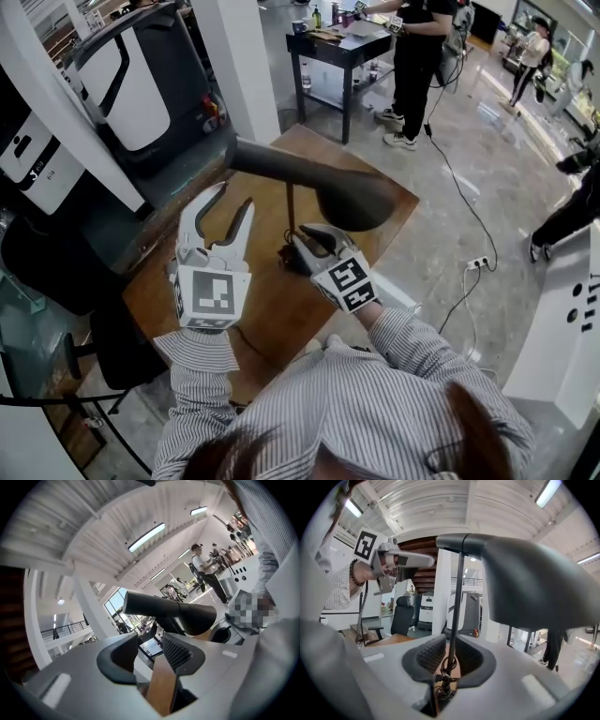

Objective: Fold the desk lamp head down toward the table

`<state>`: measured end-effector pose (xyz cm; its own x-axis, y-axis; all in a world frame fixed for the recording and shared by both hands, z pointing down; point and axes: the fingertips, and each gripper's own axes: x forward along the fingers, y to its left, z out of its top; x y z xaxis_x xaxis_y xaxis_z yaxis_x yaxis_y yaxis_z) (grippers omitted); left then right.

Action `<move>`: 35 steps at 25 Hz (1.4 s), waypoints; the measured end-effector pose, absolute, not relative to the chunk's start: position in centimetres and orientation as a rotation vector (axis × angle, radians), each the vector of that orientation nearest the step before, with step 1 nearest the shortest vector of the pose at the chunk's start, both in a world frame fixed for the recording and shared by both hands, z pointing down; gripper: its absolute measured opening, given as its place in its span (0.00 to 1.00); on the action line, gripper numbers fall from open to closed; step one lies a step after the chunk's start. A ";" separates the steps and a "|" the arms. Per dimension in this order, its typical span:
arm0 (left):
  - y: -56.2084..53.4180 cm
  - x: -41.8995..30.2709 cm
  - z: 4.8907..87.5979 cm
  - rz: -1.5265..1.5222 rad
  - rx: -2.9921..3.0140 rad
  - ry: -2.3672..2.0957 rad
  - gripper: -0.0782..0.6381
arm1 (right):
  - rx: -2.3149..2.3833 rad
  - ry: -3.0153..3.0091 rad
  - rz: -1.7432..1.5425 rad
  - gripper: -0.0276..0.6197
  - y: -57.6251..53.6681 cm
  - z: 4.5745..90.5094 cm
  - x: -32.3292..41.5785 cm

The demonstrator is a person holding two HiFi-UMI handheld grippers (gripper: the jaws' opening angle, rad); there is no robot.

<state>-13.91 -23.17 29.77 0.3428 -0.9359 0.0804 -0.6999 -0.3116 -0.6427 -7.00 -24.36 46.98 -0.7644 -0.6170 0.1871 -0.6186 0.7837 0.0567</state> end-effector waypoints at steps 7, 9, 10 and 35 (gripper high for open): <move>-21.1 -10.1 37.8 -0.290 -2.541 1.543 0.31 | 0.970 -2.791 -0.044 0.12 -22.6 46.0 -5.3; -20.5 -8.9 40.0 -0.255 -2.608 1.561 0.27 | 0.977 -2.805 -0.032 0.11 -22.2 45.7 -4.9; -20.2 -8.2 40.9 -0.259 -2.626 1.559 0.26 | 0.975 -2.811 -0.019 0.10 -21.9 45.5 -4.7; -19.8 -5.6 44.2 -0.189 -2.732 1.661 0.12 | 0.997 -2.771 -0.097 0.04 -20.1 44.4 -2.5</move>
